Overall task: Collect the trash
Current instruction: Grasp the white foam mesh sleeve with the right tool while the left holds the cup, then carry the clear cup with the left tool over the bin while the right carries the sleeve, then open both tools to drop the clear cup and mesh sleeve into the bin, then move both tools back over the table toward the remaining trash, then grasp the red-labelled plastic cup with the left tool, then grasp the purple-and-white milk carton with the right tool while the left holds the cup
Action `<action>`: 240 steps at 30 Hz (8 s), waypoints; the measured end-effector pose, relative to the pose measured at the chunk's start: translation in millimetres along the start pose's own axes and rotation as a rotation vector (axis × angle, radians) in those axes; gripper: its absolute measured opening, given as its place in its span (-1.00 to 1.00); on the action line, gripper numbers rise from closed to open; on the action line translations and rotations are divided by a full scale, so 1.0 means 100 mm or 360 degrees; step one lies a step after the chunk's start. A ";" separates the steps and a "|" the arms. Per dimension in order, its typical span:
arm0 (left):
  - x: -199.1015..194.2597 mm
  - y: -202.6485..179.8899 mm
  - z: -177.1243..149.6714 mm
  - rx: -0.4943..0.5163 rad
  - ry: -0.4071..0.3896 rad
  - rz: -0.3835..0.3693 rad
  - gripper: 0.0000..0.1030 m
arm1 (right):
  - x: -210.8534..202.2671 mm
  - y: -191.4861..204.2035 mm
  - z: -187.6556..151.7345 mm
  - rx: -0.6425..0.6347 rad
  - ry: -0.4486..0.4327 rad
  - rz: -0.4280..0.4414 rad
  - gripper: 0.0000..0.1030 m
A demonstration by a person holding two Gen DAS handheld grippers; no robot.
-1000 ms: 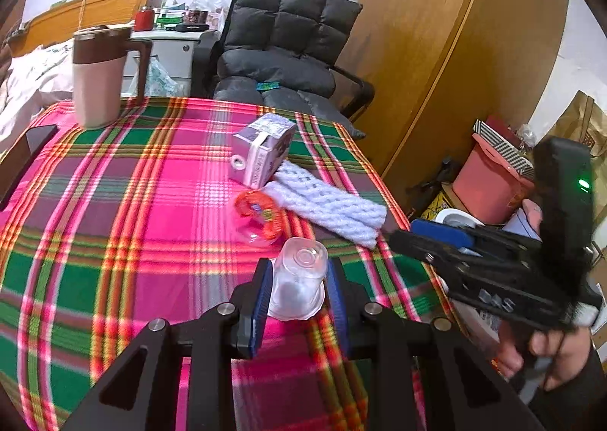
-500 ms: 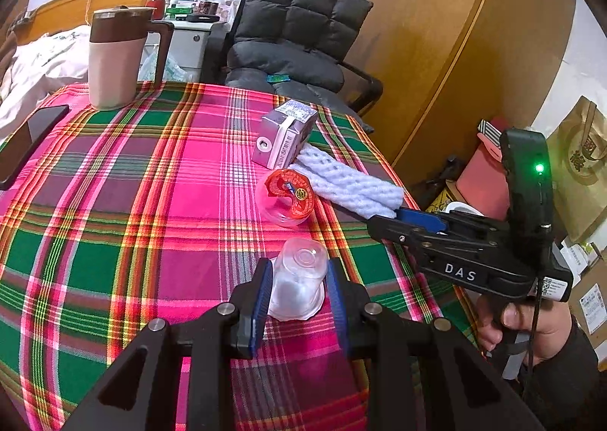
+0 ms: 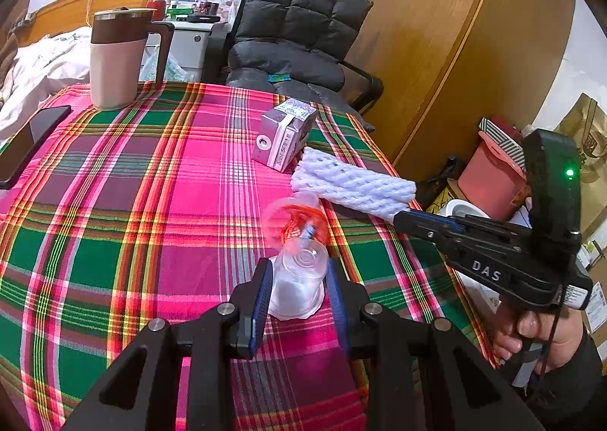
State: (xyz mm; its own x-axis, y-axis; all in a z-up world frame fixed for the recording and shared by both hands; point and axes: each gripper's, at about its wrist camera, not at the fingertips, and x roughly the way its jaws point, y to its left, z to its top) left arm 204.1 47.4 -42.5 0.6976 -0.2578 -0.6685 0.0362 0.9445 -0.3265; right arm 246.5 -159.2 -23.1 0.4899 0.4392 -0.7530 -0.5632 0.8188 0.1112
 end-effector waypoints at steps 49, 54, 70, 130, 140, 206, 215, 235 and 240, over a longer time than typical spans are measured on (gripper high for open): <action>-0.59 -1.04 -0.22 0.0230 -0.0040 -0.0132 -0.42 | -1.06 -0.13 -0.72 0.0322 -0.0238 -0.0110 -0.83; -0.49 -1.18 -0.18 0.0265 -0.0027 -0.0178 -0.42 | -1.12 -0.25 -0.81 0.0373 -0.0246 -0.0157 -0.83; -0.11 -1.74 -0.10 0.0394 0.0038 -0.0335 -0.42 | -1.26 -0.66 -1.15 0.0572 -0.0214 -0.0283 -0.83; -0.34 -1.57 -0.24 0.0322 0.0057 -0.0348 -0.29 | -1.49 -0.22 -1.09 0.0527 -0.0260 -0.0252 -0.36; -0.76 -1.13 -0.23 0.0253 -0.0025 -0.0213 -0.29 | -1.52 0.22 -0.83 0.0366 -0.0330 -0.0117 -0.29; -0.01 0.15 0.29 0.0048 -0.0030 0.0160 -0.12 | -0.19 0.27 0.44 0.0281 -0.0159 -0.0009 -0.03; -0.21 0.60 0.41 -0.0053 -0.0140 0.0217 -0.12 | 0.26 0.37 0.59 0.0365 -0.0086 -0.0028 0.02; -0.33 1.06 0.39 -0.0222 -0.0192 0.0204 -0.11 | 0.78 0.52 0.84 0.0451 -0.0054 -0.0393 0.05; -0.30 1.06 0.38 -0.0219 -0.0175 0.0195 -0.11 | 0.76 0.43 0.78 0.0462 -0.0013 -0.0403 0.04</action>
State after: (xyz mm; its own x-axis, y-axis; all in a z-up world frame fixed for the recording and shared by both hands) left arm 213.9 163.2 -31.9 0.7649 -0.1117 -0.6344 -0.1468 0.9287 -0.3405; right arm 311.2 -61.4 -25.4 0.5953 0.2118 -0.7751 -0.2124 0.9718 0.1024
